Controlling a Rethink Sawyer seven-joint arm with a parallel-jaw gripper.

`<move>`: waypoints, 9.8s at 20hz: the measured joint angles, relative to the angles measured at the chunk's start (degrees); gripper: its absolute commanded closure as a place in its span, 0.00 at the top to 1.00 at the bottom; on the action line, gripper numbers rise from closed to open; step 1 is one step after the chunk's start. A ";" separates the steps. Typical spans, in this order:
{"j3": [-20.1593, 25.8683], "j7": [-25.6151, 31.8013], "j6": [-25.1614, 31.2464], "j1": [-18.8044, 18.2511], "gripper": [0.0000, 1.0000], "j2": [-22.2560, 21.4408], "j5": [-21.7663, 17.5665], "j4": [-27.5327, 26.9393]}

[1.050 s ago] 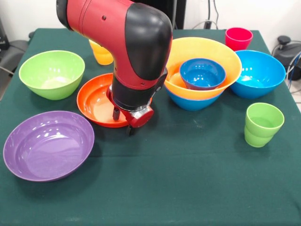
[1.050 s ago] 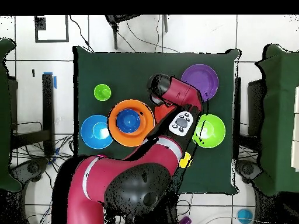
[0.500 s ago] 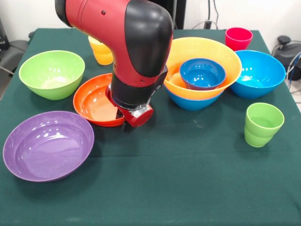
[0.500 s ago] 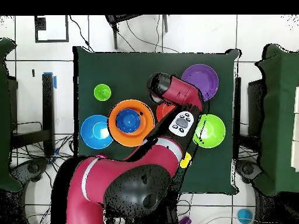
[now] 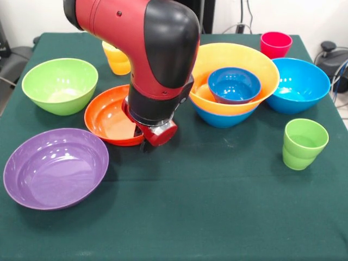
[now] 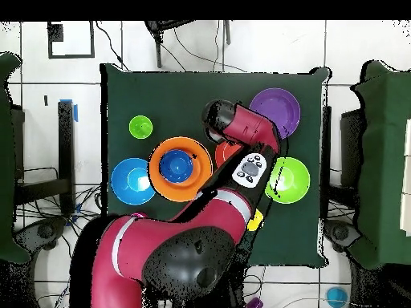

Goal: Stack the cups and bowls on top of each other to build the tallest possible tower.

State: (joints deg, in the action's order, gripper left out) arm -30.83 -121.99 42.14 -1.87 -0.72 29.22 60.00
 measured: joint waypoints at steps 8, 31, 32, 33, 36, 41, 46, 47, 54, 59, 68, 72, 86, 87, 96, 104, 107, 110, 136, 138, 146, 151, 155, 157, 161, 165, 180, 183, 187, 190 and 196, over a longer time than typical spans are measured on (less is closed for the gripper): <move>0.00 0.00 4.09 0.00 0.00 -4.77 0.01 1.80; -0.91 0.01 27.49 -0.83 0.00 -14.21 -1.66 -9.44; -0.99 0.01 28.40 -0.87 0.00 -14.16 -1.83 -10.41; -1.07 0.01 29.43 -0.88 0.00 -14.15 -1.94 -11.47; -1.29 0.01 32.83 -0.76 0.00 -14.27 -2.04 -15.16; -1.38 0.01 34.96 0.83 0.00 -15.40 -2.17 -17.70; -1.38 0.01 34.97 3.81 0.00 -16.86 -2.23 -17.70; -1.39 0.01 34.96 4.44 0.00 -17.14 -2.22 -17.71; -1.38 0.01 34.97 10.38 0.00 -19.41 -2.25 -17.70; -1.38 0.01 34.97 12.55 0.00 -20.25 -2.31 -17.70; -1.39 0.01 34.98 14.09 0.00 -20.89 -2.62 -17.46; -1.39 0.01 34.94 14.19 0.00 -21.11 -3.01 -16.33; -1.22 0.01 25.81 15.90 0.00 -21.41 -6.23 -4.86; -1.13 0.01 25.07 15.94 0.00 -21.44 -6.25 -4.11; -0.65 0.01 19.99 15.90 0.00 -21.69 -6.42 0.70; 0.03 0.01 15.28 15.67 0.00 -21.87 -6.42 3.85; 0.22 0.01 14.13 15.57 0.00 -21.87 -6.42 4.48; 0.40 0.01 12.49 15.52 0.00 -21.87 -6.47 5.52; 1.99 0.01 9.01 17.06 0.00 -21.91 -7.31 9.18; 1.99 0.01 9.01 17.36 0.00 -21.91 -7.33 9.19; 2.00 0.01 9.01 18.27 0.00 -21.90 -7.47 9.28; 2.00 0.01 8.47 18.28 0.00 -21.87 -7.52 9.58; 2.02 0.01 6.47 18.28 0.00 -21.78 -7.53 10.21; 2.01 0.01 5.82 18.28 0.00 -21.73 -7.54 10.41; 2.01 0.01 4.85 18.28 0.00 -21.56 -7.54 10.60; 2.02 0.01 4.30 18.36 0.00 -20.80 -7.53 10.64; 2.03 0.01 4.15 20.89 0.00 -19.23 -7.52 12.96; 2.03 0.01 4.15 21.45 0.00 -19.28 -7.52 13.50; 2.03 0.01 4.14 22.19 0.00 -19.50 -7.51 14.49; 2.03 0.01 4.14 22.42 0.00 -19.58 -7.51 14.93; 2.03 0.01 4.15 22.56 0.00 -19.63 -7.52 16.05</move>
State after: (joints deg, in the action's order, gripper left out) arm -28.80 -121.97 46.29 20.69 -20.35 21.70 76.05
